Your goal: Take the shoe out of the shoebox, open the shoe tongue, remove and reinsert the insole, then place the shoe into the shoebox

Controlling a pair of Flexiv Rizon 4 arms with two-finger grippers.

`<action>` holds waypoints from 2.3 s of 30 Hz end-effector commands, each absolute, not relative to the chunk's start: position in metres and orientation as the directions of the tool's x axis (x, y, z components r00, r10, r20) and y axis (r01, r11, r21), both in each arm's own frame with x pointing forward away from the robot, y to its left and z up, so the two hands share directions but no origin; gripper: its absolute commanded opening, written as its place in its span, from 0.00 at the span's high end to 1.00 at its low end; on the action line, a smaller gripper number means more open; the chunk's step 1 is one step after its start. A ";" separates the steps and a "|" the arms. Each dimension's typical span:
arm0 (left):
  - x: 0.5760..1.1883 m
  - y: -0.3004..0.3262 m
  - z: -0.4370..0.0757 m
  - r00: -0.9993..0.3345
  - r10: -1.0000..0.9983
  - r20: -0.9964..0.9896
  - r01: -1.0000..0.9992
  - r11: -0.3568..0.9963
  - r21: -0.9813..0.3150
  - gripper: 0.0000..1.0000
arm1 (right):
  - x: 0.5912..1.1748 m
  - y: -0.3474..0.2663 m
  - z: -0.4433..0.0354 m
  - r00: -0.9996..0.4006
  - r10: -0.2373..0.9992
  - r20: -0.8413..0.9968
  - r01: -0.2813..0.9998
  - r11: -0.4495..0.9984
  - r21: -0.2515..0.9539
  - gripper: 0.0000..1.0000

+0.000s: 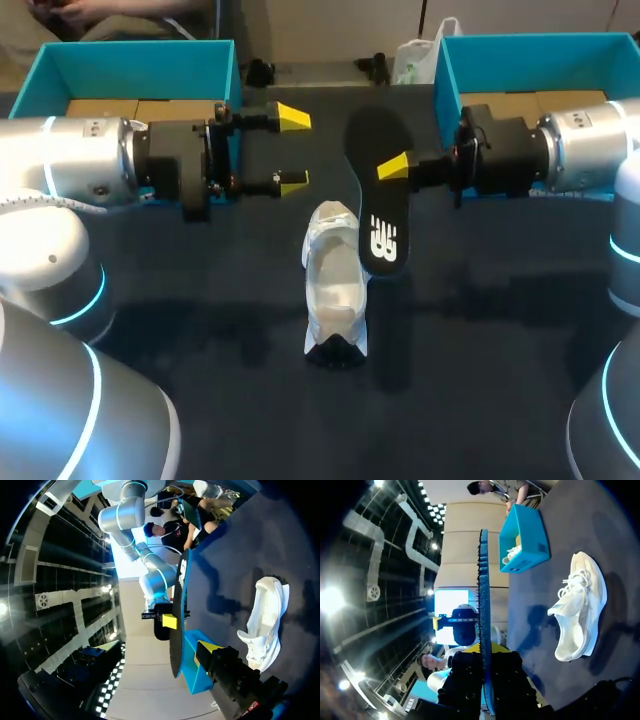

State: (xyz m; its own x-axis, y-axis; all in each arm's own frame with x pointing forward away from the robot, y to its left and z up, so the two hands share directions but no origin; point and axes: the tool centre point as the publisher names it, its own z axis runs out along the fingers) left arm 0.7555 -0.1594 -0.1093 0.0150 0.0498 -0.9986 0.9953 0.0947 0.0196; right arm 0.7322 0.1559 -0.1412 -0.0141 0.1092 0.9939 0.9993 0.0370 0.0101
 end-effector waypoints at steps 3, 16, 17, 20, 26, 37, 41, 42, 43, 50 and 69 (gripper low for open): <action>0.765 -0.169 -0.126 0.001 0.023 -1.000 0.996 0.087 0.002 0.00 | 0.725 0.167 -0.137 -0.013 0.111 0.994 0.999 0.033 0.009 1.00; 0.777 -0.202 -0.135 0.009 -0.006 -1.000 0.996 0.084 0.009 0.16 | 0.720 0.184 -0.137 -0.003 0.088 0.996 0.999 0.046 -0.001 1.00; 0.777 -0.204 -0.135 0.006 -0.010 -1.000 0.996 0.085 0.005 0.18 | 0.720 0.185 -0.137 -0.003 0.087 0.996 0.999 0.046 -0.001 1.00; 0.778 -0.211 -0.135 -0.001 -0.018 -1.000 0.996 0.085 -0.003 0.24 | 0.719 0.186 -0.138 -0.004 0.083 0.997 0.999 0.044 0.000 1.00; 0.778 -0.221 -0.139 -0.020 -0.020 -1.000 0.995 0.093 -0.022 0.56 | 0.719 0.188 -0.138 -0.007 0.076 0.997 0.999 0.036 0.004 1.00; 0.768 -0.231 -0.142 -0.052 -0.032 -0.998 0.994 0.099 -0.055 0.64 | 0.722 0.189 -0.139 -0.008 0.071 0.997 1.000 0.028 0.006 1.00; 0.766 -0.233 -0.144 -0.054 -0.031 -0.998 0.994 0.096 -0.057 0.87 | 0.723 0.189 -0.139 -0.011 0.071 0.997 0.999 0.032 0.008 1.00; 0.766 -0.233 -0.145 -0.057 -0.031 -0.998 0.994 0.095 -0.059 0.89 | 0.723 0.189 -0.139 -0.011 0.071 0.997 0.999 0.034 0.009 1.00; 0.765 -0.233 -0.145 -0.057 -0.030 -0.998 0.994 0.095 -0.060 0.94 | 0.723 0.189 -0.139 -0.011 0.071 0.997 0.999 0.034 0.009 1.00; 0.767 -0.233 -0.147 -0.067 -0.033 -0.997 0.990 0.118 -0.070 1.00 | 0.722 0.189 -0.140 -0.011 0.068 0.998 0.999 0.033 0.009 1.00; 0.762 -0.212 -0.145 -0.200 -0.023 -0.980 0.974 0.104 -0.201 1.00 | 0.703 0.146 -0.147 -0.066 0.126 0.990 0.991 -0.104 0.079 0.00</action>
State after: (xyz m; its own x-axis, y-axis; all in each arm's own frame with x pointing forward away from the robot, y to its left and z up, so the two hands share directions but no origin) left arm 0.7669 -0.2214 -0.1504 -0.1972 -0.0397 -0.9796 0.9734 0.1109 -0.2005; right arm 0.7204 0.1626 -0.1518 -0.0582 0.1086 0.9924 0.9968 -0.0487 0.0638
